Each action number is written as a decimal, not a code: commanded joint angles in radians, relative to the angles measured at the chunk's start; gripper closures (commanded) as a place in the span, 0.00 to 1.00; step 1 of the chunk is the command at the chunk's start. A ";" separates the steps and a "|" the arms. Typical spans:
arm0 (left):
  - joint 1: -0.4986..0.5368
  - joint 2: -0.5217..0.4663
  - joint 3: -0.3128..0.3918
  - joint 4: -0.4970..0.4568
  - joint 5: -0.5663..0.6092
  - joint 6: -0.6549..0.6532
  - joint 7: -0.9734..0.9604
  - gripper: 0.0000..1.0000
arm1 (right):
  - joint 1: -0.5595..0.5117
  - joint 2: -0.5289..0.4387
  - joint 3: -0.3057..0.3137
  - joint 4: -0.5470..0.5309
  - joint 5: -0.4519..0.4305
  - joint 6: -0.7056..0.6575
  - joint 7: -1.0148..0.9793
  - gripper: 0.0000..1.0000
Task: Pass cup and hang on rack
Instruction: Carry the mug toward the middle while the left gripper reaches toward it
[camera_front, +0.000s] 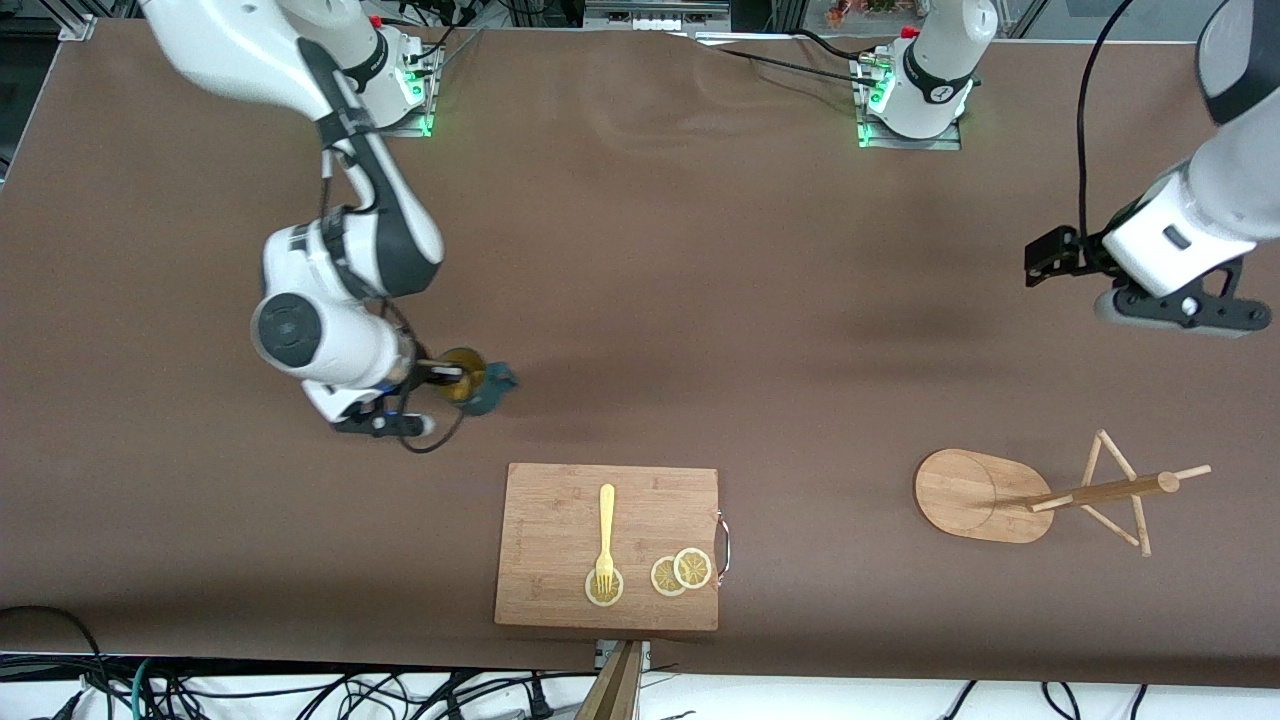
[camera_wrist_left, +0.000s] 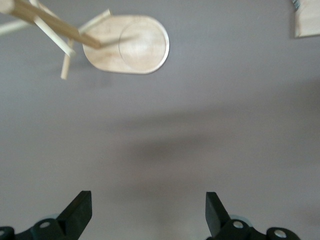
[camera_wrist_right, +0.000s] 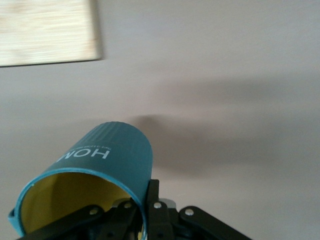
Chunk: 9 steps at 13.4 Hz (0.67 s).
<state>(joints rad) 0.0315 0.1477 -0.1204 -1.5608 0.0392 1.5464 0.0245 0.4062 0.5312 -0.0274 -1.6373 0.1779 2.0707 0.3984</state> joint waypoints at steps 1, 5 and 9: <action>0.027 0.055 -0.010 0.030 0.002 -0.051 0.023 0.00 | 0.097 0.088 -0.003 0.164 0.098 -0.049 0.170 1.00; 0.065 0.118 -0.010 0.031 -0.184 -0.051 0.141 0.00 | 0.267 0.283 0.000 0.419 0.112 -0.031 0.445 1.00; 0.083 0.168 -0.008 0.022 -0.284 -0.031 0.358 0.00 | 0.397 0.400 -0.002 0.530 0.110 0.061 0.572 1.00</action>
<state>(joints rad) 0.0873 0.2756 -0.1213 -1.5597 -0.1764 1.5204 0.2597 0.7580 0.8615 -0.0177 -1.1999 0.2735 2.1098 0.9229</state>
